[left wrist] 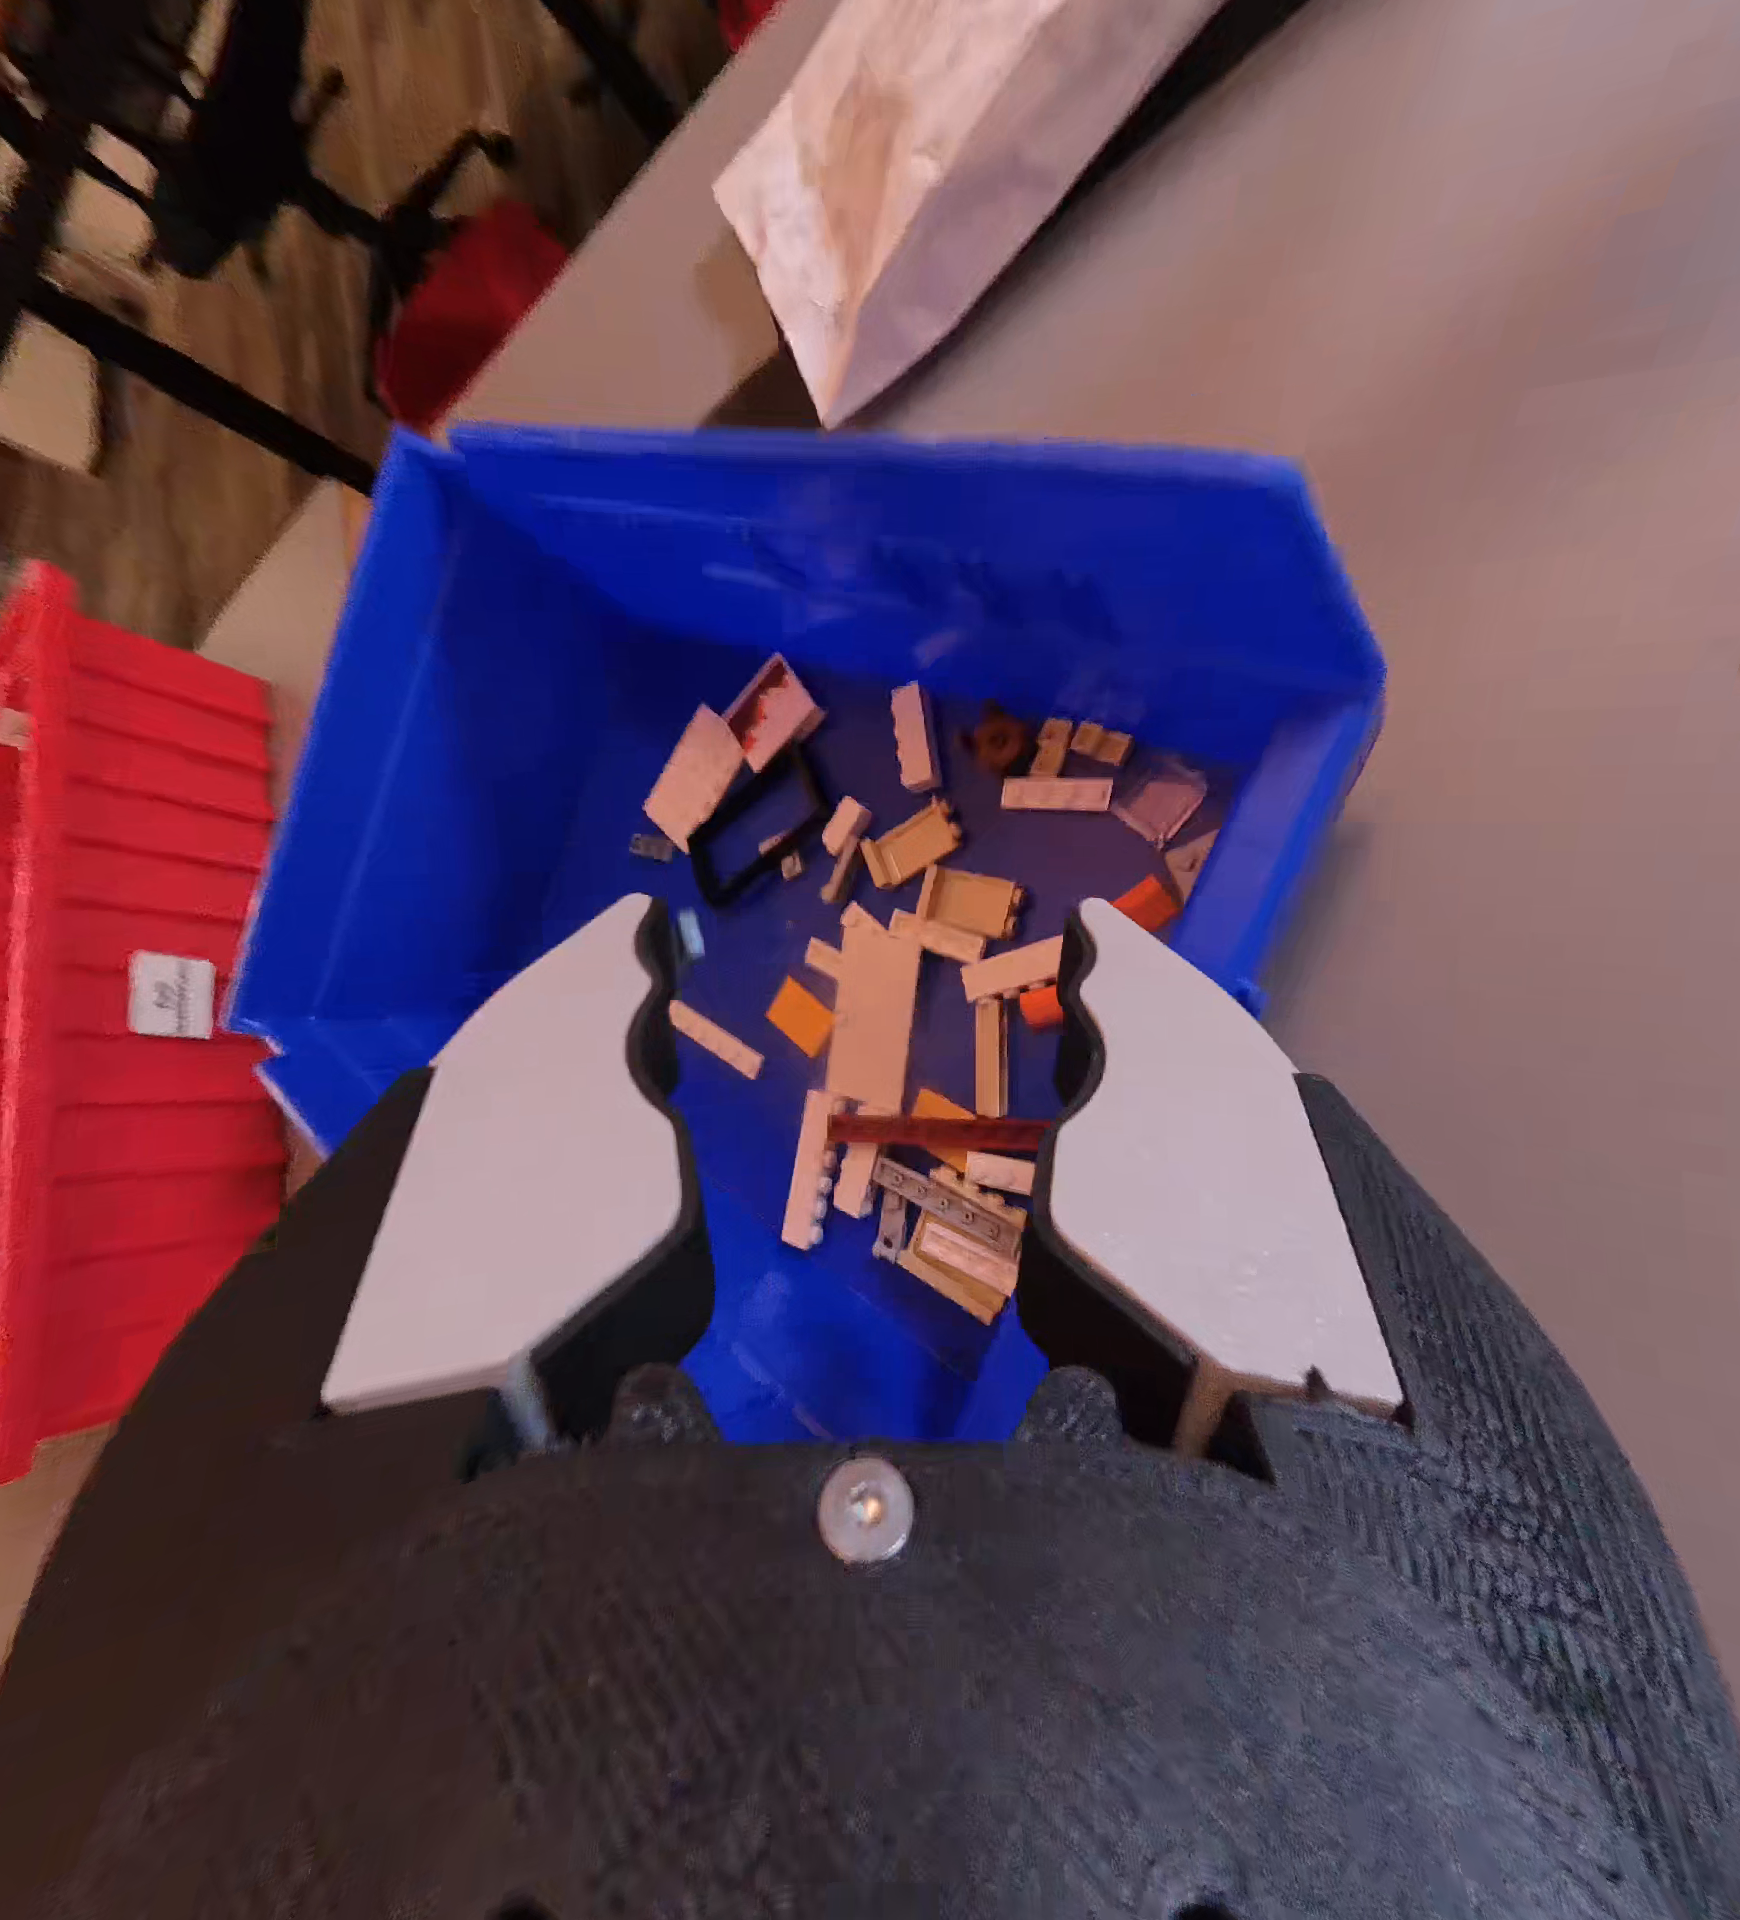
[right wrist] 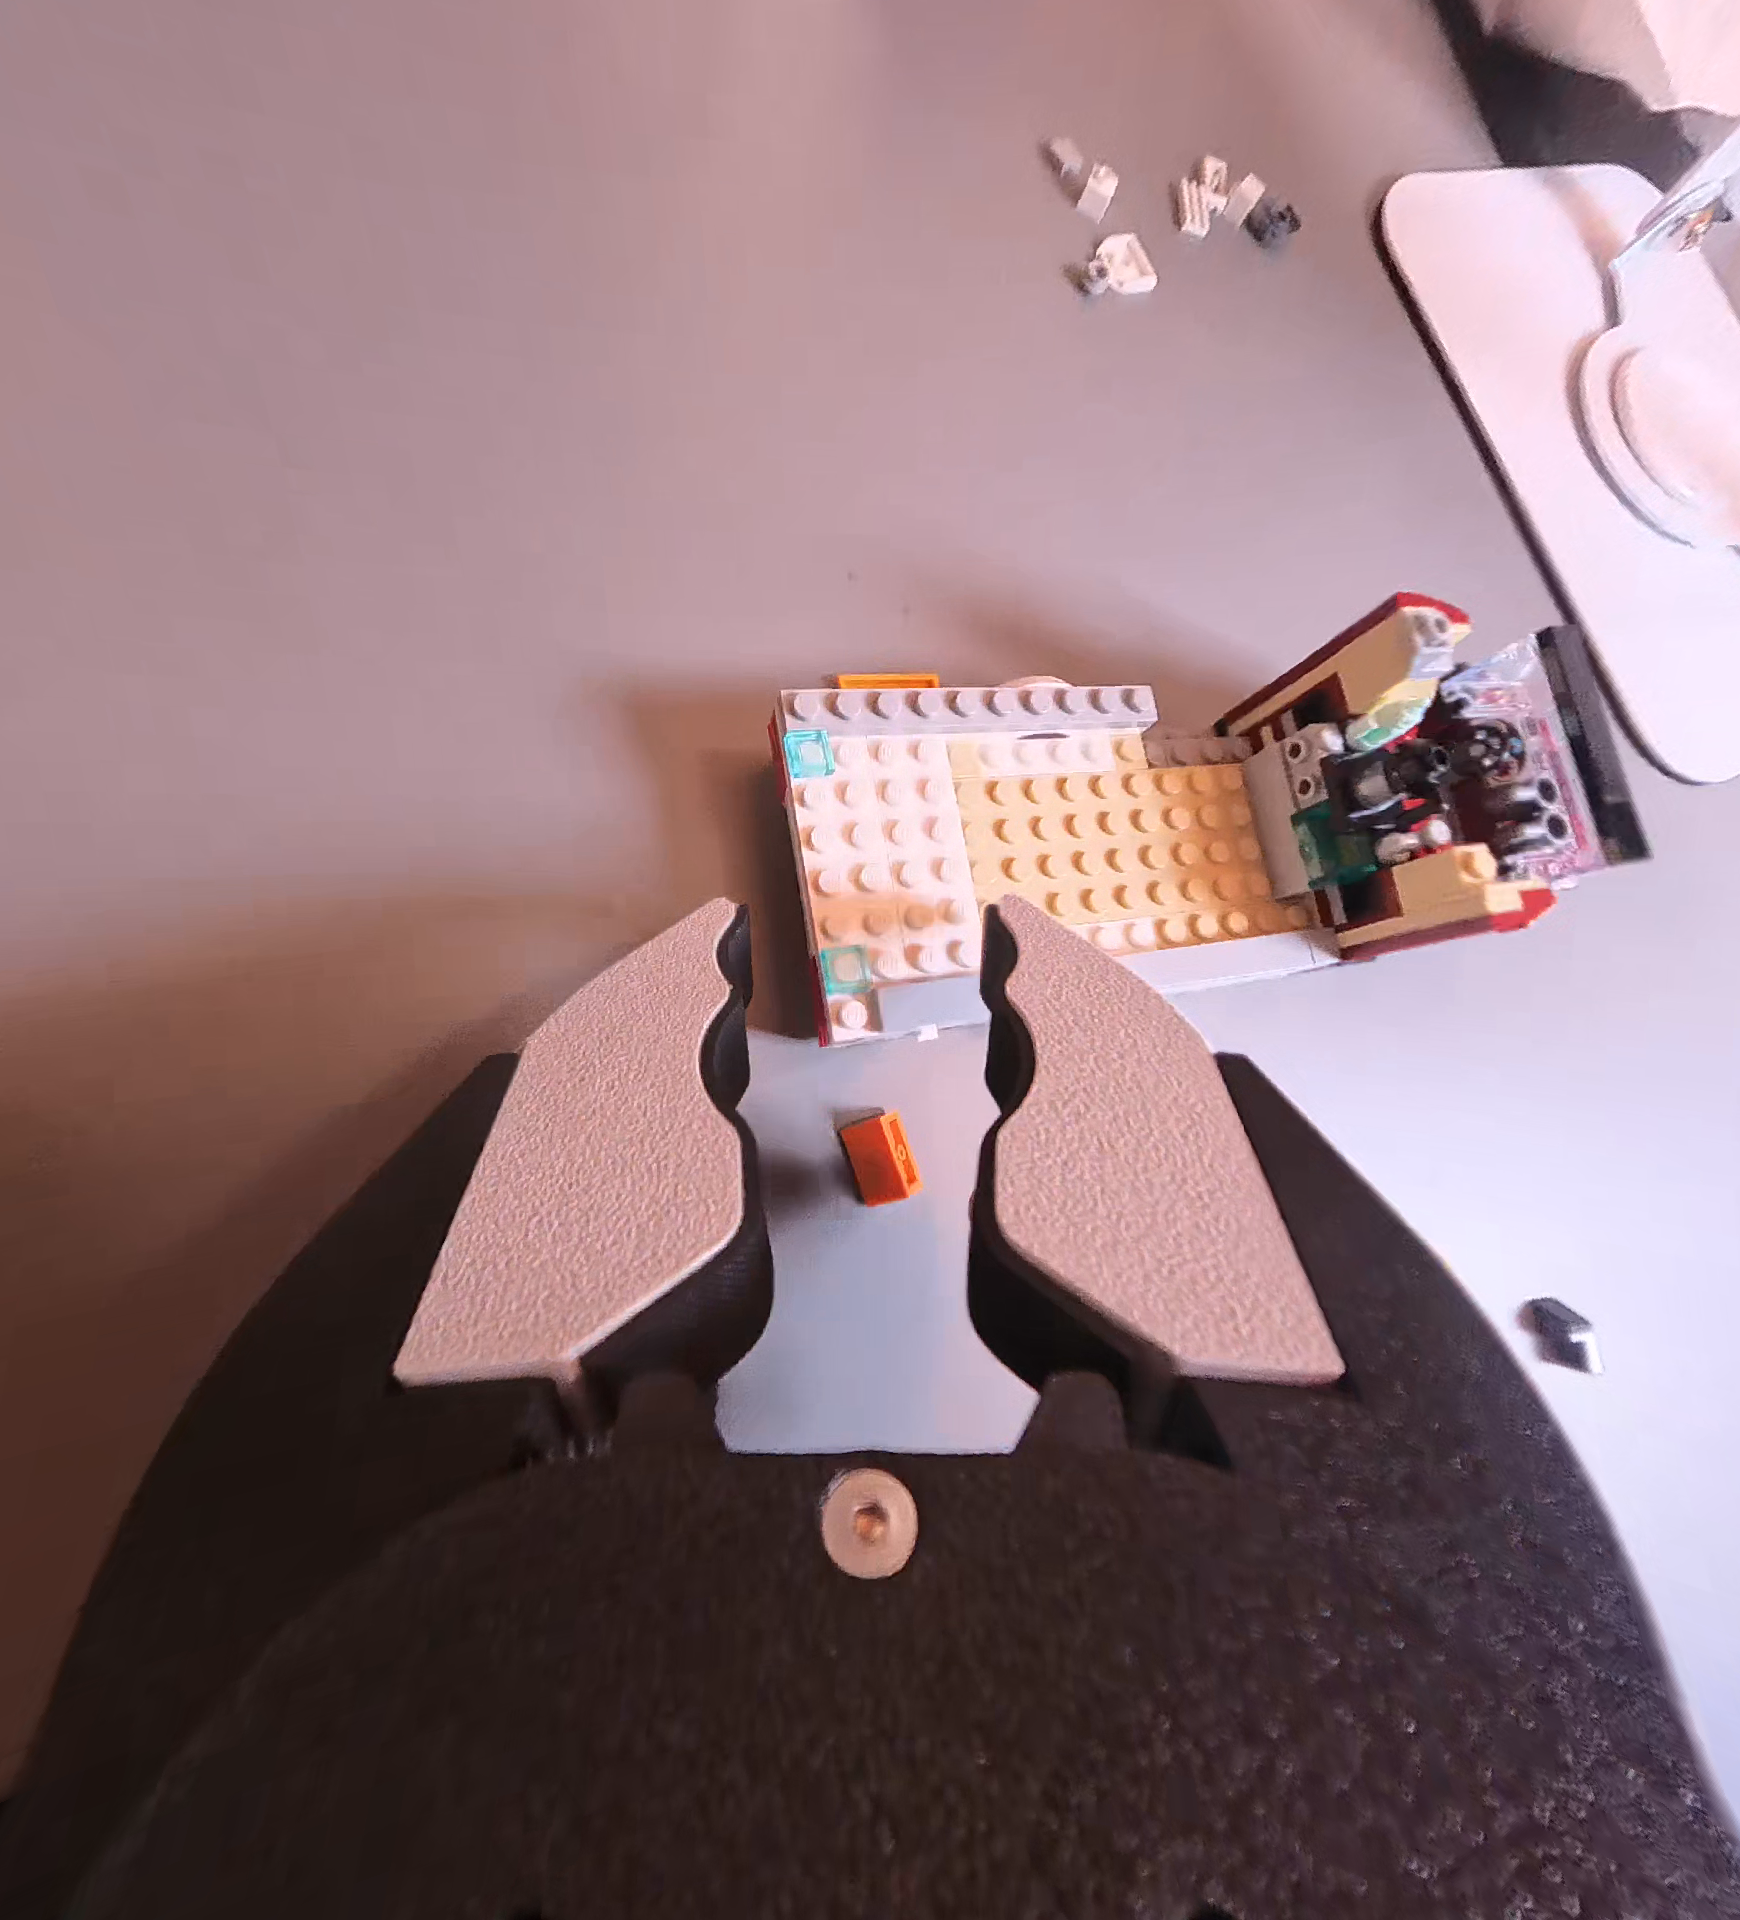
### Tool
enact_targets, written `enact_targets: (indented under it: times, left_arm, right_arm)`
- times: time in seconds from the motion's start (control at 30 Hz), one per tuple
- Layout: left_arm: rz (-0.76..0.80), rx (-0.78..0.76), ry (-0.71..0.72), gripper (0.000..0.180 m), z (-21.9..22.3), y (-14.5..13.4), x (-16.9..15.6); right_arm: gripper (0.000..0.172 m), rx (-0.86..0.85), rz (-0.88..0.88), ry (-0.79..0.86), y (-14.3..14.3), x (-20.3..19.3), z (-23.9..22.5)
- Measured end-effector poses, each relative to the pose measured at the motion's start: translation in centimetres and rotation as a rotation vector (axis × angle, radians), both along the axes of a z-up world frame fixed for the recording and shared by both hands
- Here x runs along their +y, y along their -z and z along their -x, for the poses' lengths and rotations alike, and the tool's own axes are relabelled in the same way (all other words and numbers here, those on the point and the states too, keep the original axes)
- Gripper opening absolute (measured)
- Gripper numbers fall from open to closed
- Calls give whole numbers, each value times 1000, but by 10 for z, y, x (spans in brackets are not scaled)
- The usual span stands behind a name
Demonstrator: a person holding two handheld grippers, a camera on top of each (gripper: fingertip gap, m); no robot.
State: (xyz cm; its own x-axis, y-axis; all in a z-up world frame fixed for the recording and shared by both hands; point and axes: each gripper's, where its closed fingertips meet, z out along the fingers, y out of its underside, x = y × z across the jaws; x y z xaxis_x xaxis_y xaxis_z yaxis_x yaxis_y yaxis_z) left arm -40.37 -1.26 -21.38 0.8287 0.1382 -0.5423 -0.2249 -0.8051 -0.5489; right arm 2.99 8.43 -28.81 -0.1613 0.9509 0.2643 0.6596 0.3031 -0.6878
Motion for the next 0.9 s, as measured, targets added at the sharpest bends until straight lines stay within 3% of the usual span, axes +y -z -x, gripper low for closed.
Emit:
enact_targets:
  times: [0.03,0.17,0.33,0.4,0.5,0.57,0.63,0.8,0.87,0.9]
  left_arm:
    - [-40,32,39,72,-11,-8,8]
    - [-74,49,237,67,-73,-17,41]
    - [-31,41,288,63,-78,-4,57]
    - [-94,-32,450,48,-119,-5,69]
    - [-120,-330,823,45,-233,11,77]
    - [-65,-475,983,46,-295,29,77]
    - [14,-489,1085,47,-334,51,82]
    - [250,-522,1196,53,-381,98,94]
    - [266,-487,1190,43,-383,99,103]
    - [282,-477,1203,25,-383,98,103]
  right_arm:
    - [43,-17,-28,-2,4,1,2]
    - [38,-57,-98,11,9,10,4]
    - [39,-56,-82,59,9,21,-3]
    - [38,-62,-91,100,9,31,-7]
    - [36,-53,-76,129,6,41,-11]
    - [36,-10,-10,91,-2,34,-9]
    - [37,1,12,88,-8,35,-12]
    - [38,2,-18,101,-13,41,-22]
    - [38,11,-13,104,-17,42,-26]
    - [37,13,-12,103,-18,42,-28]
